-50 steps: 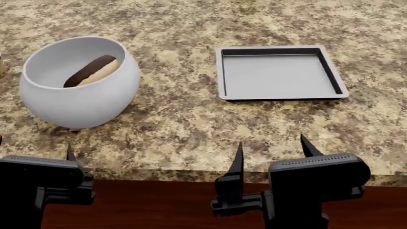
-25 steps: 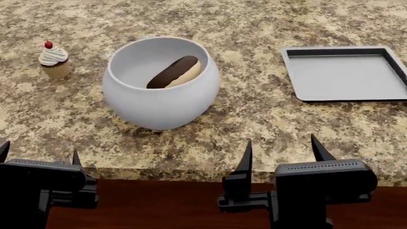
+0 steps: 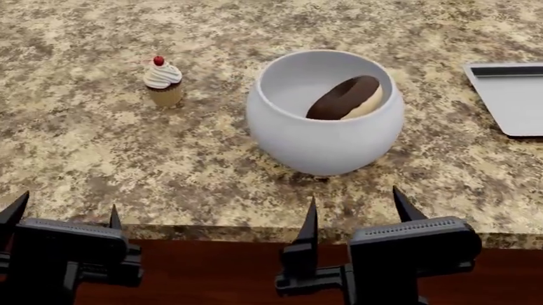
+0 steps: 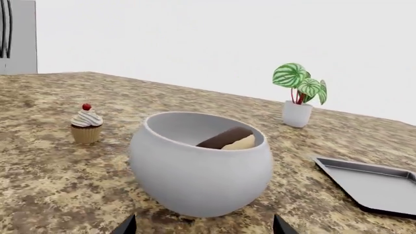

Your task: Pick up the bowl with donut and place it on the tray. Pick up the cupcake and place it on the tray.

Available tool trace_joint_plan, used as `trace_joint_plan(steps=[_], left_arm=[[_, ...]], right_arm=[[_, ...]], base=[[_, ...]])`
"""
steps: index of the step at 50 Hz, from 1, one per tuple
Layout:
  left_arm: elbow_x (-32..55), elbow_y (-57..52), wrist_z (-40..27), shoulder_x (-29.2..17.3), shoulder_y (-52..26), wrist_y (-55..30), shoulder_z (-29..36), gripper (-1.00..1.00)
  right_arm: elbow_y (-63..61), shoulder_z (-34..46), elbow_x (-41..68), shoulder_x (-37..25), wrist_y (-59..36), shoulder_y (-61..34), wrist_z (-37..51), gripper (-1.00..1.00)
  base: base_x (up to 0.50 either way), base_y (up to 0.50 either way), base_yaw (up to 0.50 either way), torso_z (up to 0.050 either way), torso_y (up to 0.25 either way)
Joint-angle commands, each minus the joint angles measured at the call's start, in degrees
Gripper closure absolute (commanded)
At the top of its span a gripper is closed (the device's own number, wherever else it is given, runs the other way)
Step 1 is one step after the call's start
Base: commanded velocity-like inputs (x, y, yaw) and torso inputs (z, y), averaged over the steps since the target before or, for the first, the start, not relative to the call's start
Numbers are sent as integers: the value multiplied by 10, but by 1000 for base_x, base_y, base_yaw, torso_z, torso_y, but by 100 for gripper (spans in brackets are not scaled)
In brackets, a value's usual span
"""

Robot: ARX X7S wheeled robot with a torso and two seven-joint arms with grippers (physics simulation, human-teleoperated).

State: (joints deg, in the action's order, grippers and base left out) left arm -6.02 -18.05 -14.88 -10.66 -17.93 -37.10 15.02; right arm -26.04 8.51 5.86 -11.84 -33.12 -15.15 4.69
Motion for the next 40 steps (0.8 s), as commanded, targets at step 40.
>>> trace_joint_plan(steps=[40], left_arm=[[50, 17, -11, 15, 5, 15, -43, -100]], right_arm=[[96, 26, -11, 11, -89, -44, 20, -100]], base=[[211, 430, -12, 14, 0]])
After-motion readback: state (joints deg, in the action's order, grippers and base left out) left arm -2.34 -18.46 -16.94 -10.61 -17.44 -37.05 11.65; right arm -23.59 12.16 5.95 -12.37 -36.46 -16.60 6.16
